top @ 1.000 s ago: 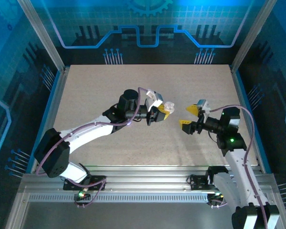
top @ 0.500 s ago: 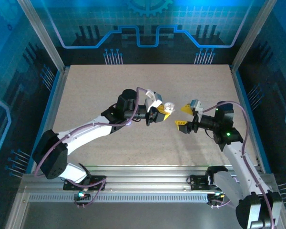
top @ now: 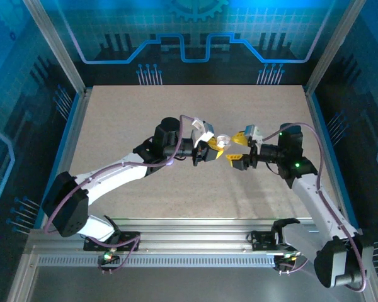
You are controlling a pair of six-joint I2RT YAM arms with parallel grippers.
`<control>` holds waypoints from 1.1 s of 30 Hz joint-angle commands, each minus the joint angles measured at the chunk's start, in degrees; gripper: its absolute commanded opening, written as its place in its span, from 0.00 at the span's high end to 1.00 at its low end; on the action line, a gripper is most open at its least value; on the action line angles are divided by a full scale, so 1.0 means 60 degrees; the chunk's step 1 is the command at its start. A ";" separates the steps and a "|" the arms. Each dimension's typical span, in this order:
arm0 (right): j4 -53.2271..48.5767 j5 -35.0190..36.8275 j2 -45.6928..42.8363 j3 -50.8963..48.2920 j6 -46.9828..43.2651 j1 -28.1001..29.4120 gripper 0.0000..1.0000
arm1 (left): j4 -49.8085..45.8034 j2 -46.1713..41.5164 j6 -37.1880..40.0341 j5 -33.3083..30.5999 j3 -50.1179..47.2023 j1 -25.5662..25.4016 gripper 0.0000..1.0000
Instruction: Insert wireless bluetooth earbuds into charging case
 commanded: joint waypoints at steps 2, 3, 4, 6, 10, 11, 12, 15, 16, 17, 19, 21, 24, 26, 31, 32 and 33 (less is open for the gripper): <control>-0.0142 -0.0422 0.0335 0.0458 -0.0285 0.0226 0.29 | 0.0126 -0.0327 0.0223 0.0332 -0.0007 0.0013 0.90; -0.0155 -0.0463 0.0406 0.0509 -0.0303 0.0256 0.29 | 0.0133 -0.0318 0.0213 0.0335 0.0010 0.0014 0.90; -0.0156 -0.0495 0.0457 0.0565 -0.0318 0.0293 0.30 | 0.0128 -0.0325 0.0216 0.0331 0.0010 0.0021 0.90; -0.0193 -0.0533 0.0546 0.0664 -0.0390 0.0341 0.31 | 0.0129 -0.0317 0.0209 0.0317 0.0010 0.0015 0.90; -0.0279 -0.0760 0.0631 0.0781 -0.0517 0.0401 0.32 | 0.0111 -0.0291 0.0224 0.0317 0.0010 0.0023 0.90; -0.0337 -0.0854 0.0649 0.0824 -0.0581 0.0407 0.32 | 0.0112 -0.0280 0.0216 0.0317 0.0010 0.0021 0.90; -0.0395 -0.0935 0.0653 0.0847 -0.0622 0.0404 0.33 | 0.0112 -0.0277 0.0218 0.0317 0.0010 0.0014 0.90; -0.0435 -0.1043 0.0632 0.0882 -0.0688 0.0432 0.35 | 0.0112 -0.0252 0.0228 0.0317 -0.0007 0.0013 0.90; -0.0457 -0.1056 0.0610 0.0893 -0.0714 0.0426 0.35 | 0.0110 -0.0244 0.0229 0.0317 -0.0005 0.0024 0.90; -0.0475 -0.1070 0.0570 0.0893 -0.0749 0.0426 0.36 | 0.0099 -0.0243 0.0223 0.0302 -0.0005 0.0013 0.90; -0.0565 -0.1077 0.0509 0.0929 -0.0824 0.0424 0.37 | 0.0082 -0.0229 0.0243 0.0251 -0.0005 0.0023 0.90; -0.0668 -0.1077 0.0438 0.0966 -0.0876 0.0420 0.38 | 0.0080 -0.0227 0.0237 0.0229 -0.0020 0.0021 0.90; -0.0815 -0.1044 0.0270 0.1010 -0.0964 0.0408 0.39 | 0.0081 -0.0201 0.0230 0.0205 -0.0034 0.0010 0.90; -0.0859 -0.1005 0.0147 0.0996 -0.0985 0.0398 0.40 | 0.0078 -0.0198 0.0229 0.0199 -0.0034 0.0016 0.90; -0.0962 -0.1007 -0.0205 0.0941 -0.1009 0.0347 0.42 | 0.0094 -0.0170 0.0216 0.0172 -0.0067 0.0017 0.90; -0.0973 -0.1007 -0.0271 0.0916 -0.1013 0.0338 0.42 | 0.0104 -0.0155 0.0209 0.0177 -0.0078 0.0018 0.90; -0.0997 -0.1020 -0.0333 0.0907 -0.1005 0.0343 0.43 | 0.0106 -0.0144 0.0201 0.0167 -0.0076 0.0022 0.90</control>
